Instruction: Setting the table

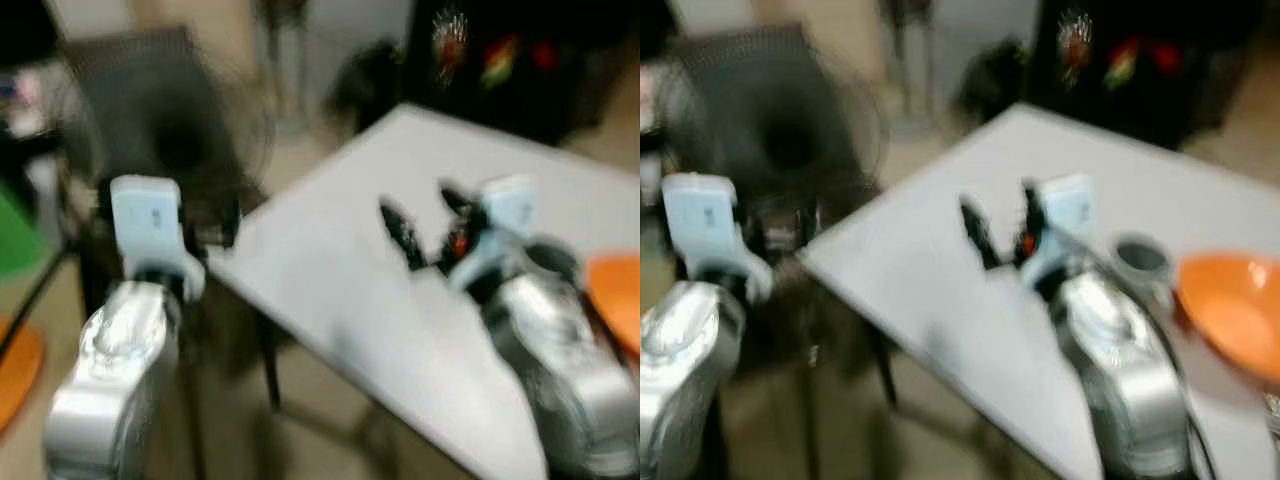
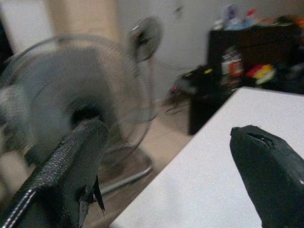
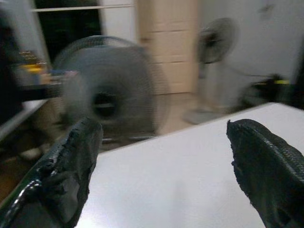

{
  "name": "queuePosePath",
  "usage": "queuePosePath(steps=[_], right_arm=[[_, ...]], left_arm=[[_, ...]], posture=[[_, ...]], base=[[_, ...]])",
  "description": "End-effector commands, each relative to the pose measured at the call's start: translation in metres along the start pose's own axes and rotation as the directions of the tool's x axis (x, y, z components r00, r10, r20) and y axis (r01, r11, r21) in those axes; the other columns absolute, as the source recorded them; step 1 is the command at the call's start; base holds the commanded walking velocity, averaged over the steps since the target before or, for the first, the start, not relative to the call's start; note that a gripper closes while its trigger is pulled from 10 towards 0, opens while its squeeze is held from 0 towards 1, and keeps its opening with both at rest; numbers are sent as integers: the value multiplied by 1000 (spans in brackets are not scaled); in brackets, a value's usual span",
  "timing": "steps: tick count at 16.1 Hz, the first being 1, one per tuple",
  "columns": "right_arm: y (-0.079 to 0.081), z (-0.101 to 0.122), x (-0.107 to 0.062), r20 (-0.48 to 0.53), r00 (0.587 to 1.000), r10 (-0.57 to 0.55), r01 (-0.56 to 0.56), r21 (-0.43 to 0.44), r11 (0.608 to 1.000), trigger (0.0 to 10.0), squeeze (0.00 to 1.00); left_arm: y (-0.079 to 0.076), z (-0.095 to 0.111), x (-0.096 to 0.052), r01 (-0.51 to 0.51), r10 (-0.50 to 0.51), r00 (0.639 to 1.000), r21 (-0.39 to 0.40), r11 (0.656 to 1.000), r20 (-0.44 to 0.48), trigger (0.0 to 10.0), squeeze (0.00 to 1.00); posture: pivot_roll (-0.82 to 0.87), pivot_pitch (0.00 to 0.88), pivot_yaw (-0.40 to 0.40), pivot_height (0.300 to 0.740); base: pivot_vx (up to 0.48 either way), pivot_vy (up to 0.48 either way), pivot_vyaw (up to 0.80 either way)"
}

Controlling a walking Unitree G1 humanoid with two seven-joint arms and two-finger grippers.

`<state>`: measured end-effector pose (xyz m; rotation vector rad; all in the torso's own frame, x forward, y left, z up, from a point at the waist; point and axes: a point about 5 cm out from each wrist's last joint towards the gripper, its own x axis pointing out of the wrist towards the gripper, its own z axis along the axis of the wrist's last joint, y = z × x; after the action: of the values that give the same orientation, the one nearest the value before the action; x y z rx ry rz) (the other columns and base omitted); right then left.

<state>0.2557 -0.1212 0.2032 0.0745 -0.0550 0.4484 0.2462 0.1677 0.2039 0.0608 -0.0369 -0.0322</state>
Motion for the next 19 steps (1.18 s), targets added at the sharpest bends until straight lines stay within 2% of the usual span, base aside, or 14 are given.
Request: queuePosePath(steps=[1, 4, 11, 16, 19], right_arm=[[-4, 2, 0, 13, 1000, -15, 15, -9, 1000, 10000, 1000], [-3, -1, -1, 4, 1000, -11, 11, 15, 1000, 10000, 1000], [1, -7, -2, -23, 999, 48, -47, 48, 998, 10000, 1000], [4, -12, 1, -31, 998, 61, -59, 65, 996, 10000, 1000], [4, -14, 1, -32, 998, 62, -59, 73, 996, 10000, 1000]], left_arm=[[-2, 4, 1, 22, -22, 1000, 10, 1000, 15, 10000, 0], [-1, 3, -6, 42, -42, 999, 25, 999, 10, 10000, 0], [-5, 3, -5, 49, -49, 999, 28, 998, 12, 10000, 0], [-1, 5, -6, 40, -40, 999, 8, 999, 25, 10000, 0], [-2, 6, -6, 51, -51, 998, 3, 999, 29, 10000, 0]], posture=[[-74, 15, 43, 740], [-76, 15, 40, 740], [-74, 13, 43, 740], [-67, 10, 43, 740], [-62, 10, 40, 740]], base=[[0, 0, 800], [0, 0, 800], [0, 0, 800], [0, 0, 800], [267, 0, 800]])
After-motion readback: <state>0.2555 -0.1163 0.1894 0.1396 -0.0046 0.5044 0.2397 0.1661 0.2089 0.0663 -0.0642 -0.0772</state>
